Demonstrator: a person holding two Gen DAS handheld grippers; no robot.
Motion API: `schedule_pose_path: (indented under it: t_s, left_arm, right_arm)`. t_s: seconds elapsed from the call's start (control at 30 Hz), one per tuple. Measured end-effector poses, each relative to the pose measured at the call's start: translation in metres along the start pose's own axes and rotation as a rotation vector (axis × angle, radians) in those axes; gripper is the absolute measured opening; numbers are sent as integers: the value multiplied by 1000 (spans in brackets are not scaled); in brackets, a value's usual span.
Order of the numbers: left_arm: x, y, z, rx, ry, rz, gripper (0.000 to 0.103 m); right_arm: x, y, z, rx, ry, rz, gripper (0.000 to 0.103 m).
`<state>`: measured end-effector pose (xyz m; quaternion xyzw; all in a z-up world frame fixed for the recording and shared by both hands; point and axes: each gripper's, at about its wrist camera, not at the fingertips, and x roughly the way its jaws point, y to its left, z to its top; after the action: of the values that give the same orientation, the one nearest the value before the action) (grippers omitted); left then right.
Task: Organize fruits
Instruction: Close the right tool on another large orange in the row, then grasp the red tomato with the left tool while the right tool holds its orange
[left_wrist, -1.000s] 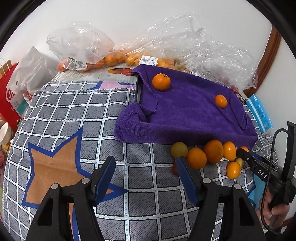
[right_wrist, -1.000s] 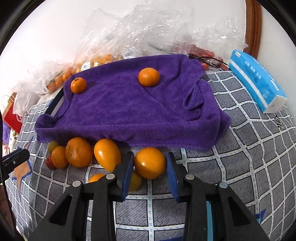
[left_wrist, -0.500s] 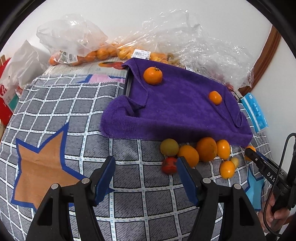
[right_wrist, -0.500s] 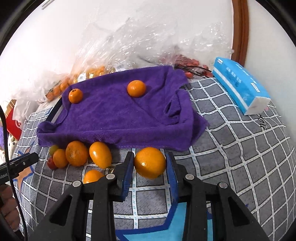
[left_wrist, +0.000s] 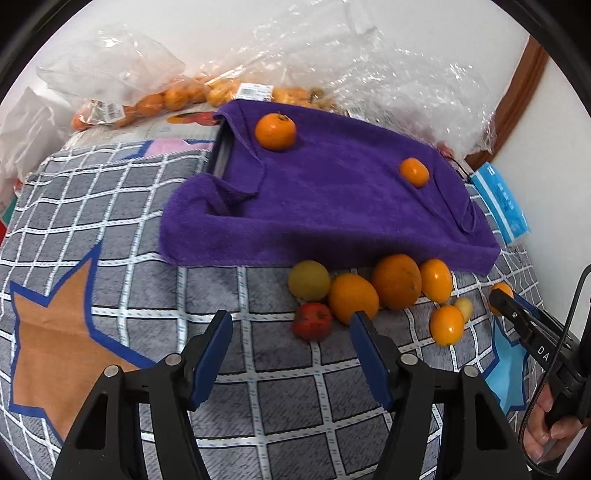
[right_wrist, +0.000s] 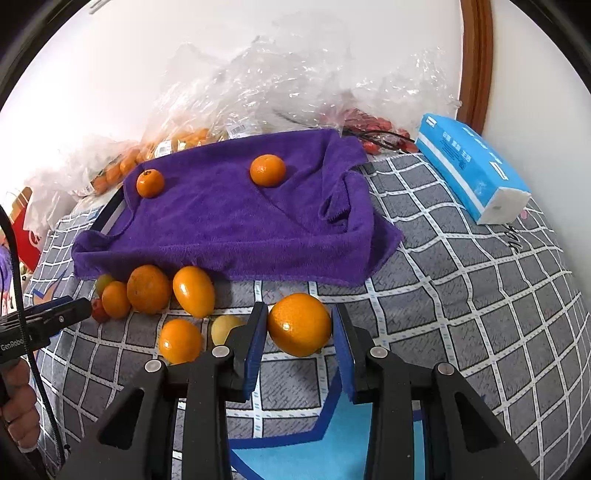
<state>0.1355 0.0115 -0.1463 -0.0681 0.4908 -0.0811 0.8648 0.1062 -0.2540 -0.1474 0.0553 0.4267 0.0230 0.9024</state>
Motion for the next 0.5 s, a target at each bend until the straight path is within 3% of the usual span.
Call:
schedule_pose_path:
  t_s: [0.17,0.43,0.5]
  left_arm:
    - [11,-7,-3,35,29,24,51]
    - [15,-18,-6,82,13,52,44]
    - [16,-20,-6,96,6,65,31]
  right_arm:
    - [-3,-6,-4,3,2,-17,35]
    - [-2,-11,-7,15,8,-29,35]
    - [-2,-11,-8,15,12,-32,35]
